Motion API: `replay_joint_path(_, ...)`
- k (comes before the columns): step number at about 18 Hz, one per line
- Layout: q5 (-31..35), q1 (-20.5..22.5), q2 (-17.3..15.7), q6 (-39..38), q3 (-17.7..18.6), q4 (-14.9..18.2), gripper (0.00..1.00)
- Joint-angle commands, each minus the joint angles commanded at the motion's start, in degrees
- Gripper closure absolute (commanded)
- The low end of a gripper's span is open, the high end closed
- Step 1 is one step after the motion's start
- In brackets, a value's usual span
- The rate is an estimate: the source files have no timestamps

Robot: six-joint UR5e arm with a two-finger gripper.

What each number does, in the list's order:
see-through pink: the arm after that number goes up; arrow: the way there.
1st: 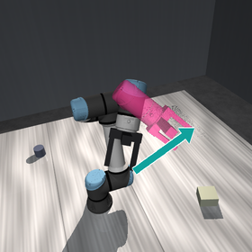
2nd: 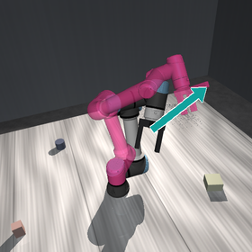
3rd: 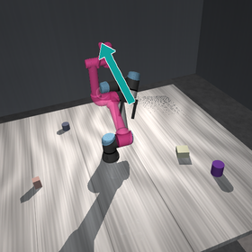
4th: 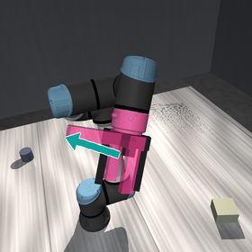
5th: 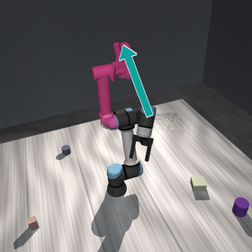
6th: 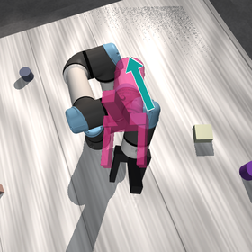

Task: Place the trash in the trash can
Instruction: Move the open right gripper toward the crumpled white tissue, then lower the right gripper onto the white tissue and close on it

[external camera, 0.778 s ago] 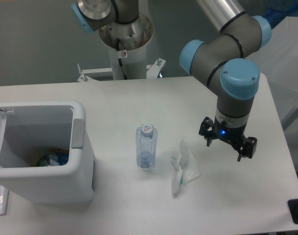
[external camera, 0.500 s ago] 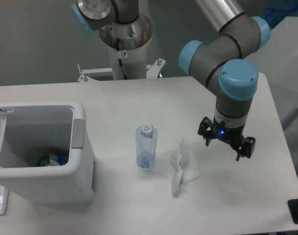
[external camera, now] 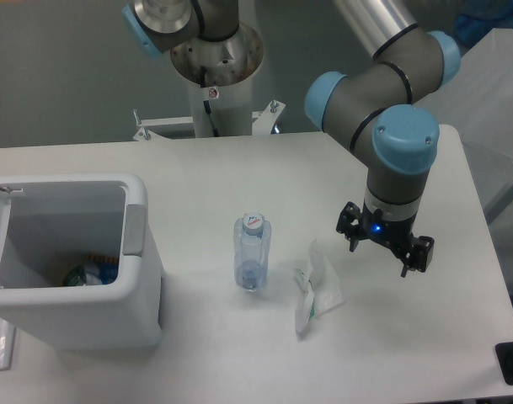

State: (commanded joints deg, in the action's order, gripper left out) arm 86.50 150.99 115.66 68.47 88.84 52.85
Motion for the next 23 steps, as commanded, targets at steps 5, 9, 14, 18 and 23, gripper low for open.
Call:
replay_joint_path(5, 0.2, -0.3, 0.0, 0.4, 4.7, -2.8, 0.0)
replay_joint_path(9, 0.3, -3.2, -1.8, -0.2, 11.0, -2.7, 0.0)
replay_joint_path(14, -0.1, -4.1, -1.2, -2.6, 12.6, -3.0, 0.0)
replay_joint_path(18, 0.0, -4.3, -0.6, -2.9, 12.3, -3.2, 0.56)
replay_joint_path(23, -0.5, -4.1, -0.4, -4.7, 11.5, -3.4, 1.0)
